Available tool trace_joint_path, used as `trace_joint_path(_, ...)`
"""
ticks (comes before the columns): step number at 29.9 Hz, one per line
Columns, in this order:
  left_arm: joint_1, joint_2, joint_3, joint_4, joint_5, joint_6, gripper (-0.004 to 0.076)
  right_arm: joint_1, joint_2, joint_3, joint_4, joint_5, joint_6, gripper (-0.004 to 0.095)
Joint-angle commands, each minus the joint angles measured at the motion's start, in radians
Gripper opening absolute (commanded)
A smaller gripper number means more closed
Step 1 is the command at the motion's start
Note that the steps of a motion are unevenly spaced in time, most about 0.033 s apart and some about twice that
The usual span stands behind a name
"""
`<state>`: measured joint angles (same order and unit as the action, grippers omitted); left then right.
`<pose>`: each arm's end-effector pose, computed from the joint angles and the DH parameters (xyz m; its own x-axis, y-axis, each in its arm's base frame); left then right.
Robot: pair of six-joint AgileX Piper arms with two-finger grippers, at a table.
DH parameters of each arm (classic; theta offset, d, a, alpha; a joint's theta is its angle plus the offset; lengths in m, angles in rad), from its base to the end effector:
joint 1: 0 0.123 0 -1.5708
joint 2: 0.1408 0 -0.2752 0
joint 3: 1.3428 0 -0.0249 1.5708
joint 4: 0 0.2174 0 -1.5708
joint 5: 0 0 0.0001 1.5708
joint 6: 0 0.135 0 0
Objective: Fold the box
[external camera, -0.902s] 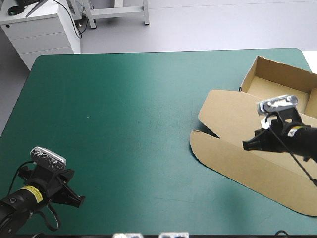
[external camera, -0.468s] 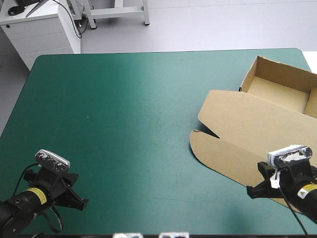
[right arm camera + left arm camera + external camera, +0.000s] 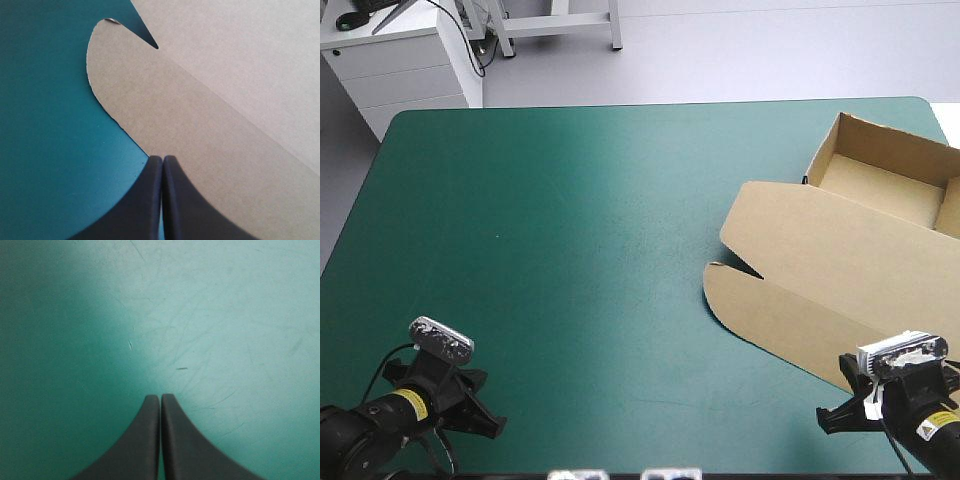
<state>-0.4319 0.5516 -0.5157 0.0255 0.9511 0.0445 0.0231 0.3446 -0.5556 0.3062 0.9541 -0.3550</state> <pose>0.0810 -0.0342 0.2289 -0.6858 0.3814 -0.6198 0.4482 0.8923 0.0531 0.0617 0.0346 0.2616 -0.5444 -0.1806 -0.8191 -0.3197 0.9475 0.0036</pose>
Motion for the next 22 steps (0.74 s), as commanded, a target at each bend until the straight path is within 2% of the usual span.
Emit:
trace_joint_path(1,0.001,0.007,-0.014,-0.026,-0.027,-0.006,-0.0008,0.004,0.008,-0.004,0.017,-0.062,-0.009,-0.0017)
trace_joint_path(22,0.001,0.007,-0.006,-0.043,-0.023,-0.035,-0.0008,0.004,0.008,0.041,0.004,-0.075,-0.009,-0.0018)
